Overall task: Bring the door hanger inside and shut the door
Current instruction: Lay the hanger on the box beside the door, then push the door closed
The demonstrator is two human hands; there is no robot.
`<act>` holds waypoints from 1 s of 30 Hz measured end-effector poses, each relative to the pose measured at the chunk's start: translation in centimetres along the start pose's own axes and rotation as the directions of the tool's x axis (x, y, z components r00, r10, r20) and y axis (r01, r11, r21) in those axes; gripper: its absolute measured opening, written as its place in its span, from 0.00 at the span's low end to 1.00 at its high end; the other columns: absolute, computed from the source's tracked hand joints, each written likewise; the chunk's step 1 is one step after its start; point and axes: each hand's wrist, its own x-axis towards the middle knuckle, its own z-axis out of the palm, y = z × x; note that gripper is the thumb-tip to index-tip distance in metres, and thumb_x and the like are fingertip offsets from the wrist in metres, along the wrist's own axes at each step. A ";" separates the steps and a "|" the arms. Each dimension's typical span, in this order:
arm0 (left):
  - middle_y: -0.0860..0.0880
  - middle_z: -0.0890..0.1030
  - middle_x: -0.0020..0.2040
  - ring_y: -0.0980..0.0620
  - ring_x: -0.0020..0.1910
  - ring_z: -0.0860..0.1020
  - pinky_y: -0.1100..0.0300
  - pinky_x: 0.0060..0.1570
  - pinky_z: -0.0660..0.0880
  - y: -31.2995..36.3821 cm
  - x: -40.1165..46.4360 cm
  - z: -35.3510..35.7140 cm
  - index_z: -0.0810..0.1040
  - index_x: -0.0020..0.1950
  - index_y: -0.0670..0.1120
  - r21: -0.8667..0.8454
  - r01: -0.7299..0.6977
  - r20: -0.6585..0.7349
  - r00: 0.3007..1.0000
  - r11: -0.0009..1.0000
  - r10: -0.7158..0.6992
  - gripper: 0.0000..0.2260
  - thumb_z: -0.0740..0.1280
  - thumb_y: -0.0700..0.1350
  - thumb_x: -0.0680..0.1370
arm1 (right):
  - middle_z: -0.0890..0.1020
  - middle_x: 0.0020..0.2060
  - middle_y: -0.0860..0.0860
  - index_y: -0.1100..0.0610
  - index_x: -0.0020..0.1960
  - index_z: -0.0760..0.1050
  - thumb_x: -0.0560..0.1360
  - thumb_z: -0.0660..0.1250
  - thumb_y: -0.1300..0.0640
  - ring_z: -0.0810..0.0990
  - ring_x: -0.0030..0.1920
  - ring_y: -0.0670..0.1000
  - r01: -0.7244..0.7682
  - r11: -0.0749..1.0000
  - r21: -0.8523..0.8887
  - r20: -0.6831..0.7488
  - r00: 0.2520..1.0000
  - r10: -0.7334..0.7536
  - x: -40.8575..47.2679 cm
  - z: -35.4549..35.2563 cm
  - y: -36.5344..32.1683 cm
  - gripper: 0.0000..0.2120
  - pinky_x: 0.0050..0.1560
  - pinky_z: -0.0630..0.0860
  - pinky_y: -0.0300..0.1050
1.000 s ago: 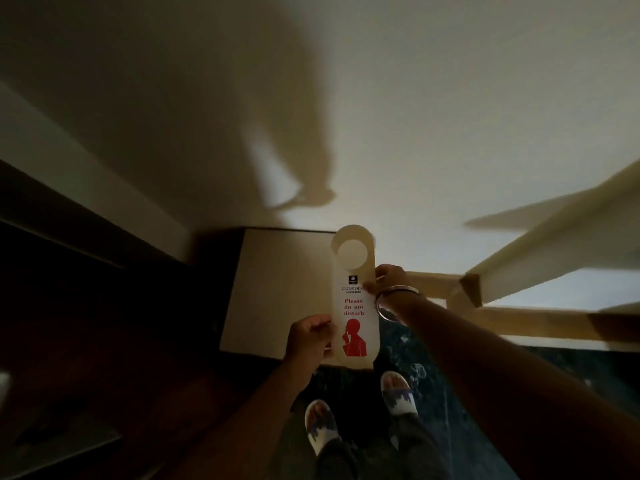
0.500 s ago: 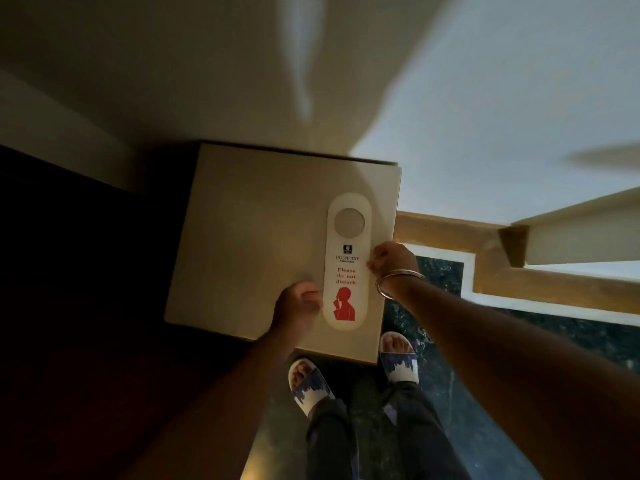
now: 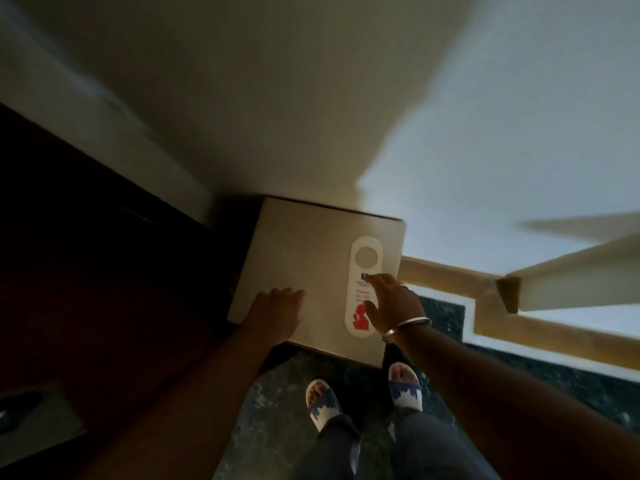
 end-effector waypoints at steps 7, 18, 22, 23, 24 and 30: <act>0.42 0.70 0.71 0.40 0.69 0.69 0.40 0.70 0.61 -6.0 -14.6 -17.2 0.60 0.76 0.47 0.330 0.213 -0.136 0.975 0.919 -0.177 0.28 0.63 0.54 0.79 | 0.62 0.75 0.54 0.51 0.75 0.58 0.72 0.62 0.42 0.59 0.75 0.57 0.343 0.939 -0.001 -0.078 0.936 -0.342 -3.0 -9.2 -11.1 0.34 0.72 0.57 0.59; 0.39 0.58 0.78 0.38 0.77 0.53 0.36 0.73 0.38 -9.9 -34.8 -29.7 0.53 0.79 0.50 0.523 0.648 -0.262 0.740 0.554 -0.620 0.34 0.57 0.63 0.79 | 0.56 0.77 0.57 0.53 0.77 0.52 0.75 0.56 0.38 0.52 0.76 0.59 0.649 0.665 0.370 -0.073 0.734 -0.675 -8.3 -12.1 -34.0 0.36 0.73 0.51 0.61; 0.38 0.54 0.79 0.37 0.78 0.49 0.35 0.73 0.37 -9.5 -38.9 -31.4 0.51 0.80 0.48 0.511 0.707 -0.282 0.675 0.489 -0.682 0.36 0.50 0.68 0.78 | 0.57 0.77 0.58 0.54 0.77 0.52 0.73 0.47 0.35 0.52 0.76 0.60 0.569 0.577 0.586 -0.029 0.726 -0.687 -11.9 -12.1 -40.7 0.37 0.74 0.51 0.60; 0.38 0.52 0.80 0.37 0.78 0.48 0.36 0.73 0.36 -9.3 -39.8 -31.5 0.50 0.80 0.47 0.519 0.713 -0.286 0.664 0.471 -0.691 0.37 0.48 0.68 0.78 | 0.58 0.76 0.57 0.54 0.77 0.53 0.74 0.47 0.36 0.52 0.76 0.60 0.538 0.557 0.633 -0.020 0.730 -0.683 -12.6 -12.0 -41.9 0.36 0.74 0.51 0.59; 0.38 0.51 0.80 0.38 0.78 0.47 0.36 0.73 0.35 -9.1 -40.4 -31.6 0.49 0.80 0.47 0.514 0.725 -0.294 0.651 0.458 -0.700 0.37 0.45 0.69 0.78 | 0.59 0.76 0.57 0.53 0.77 0.53 0.76 0.48 0.37 0.52 0.76 0.59 0.505 0.541 0.673 -0.013 0.739 -0.674 -13.0 -11.8 -42.7 0.34 0.74 0.51 0.59; 0.37 0.48 0.80 0.38 0.79 0.45 0.39 0.73 0.34 -8.5 -42.4 -31.1 0.47 0.80 0.43 0.475 0.769 -0.305 0.600 0.428 -0.739 0.41 0.42 0.71 0.77 | 0.62 0.75 0.56 0.51 0.76 0.55 0.78 0.46 0.40 0.55 0.76 0.58 0.480 0.537 0.694 -0.029 0.763 -0.645 -14.0 -11.0 -44.2 0.30 0.73 0.56 0.61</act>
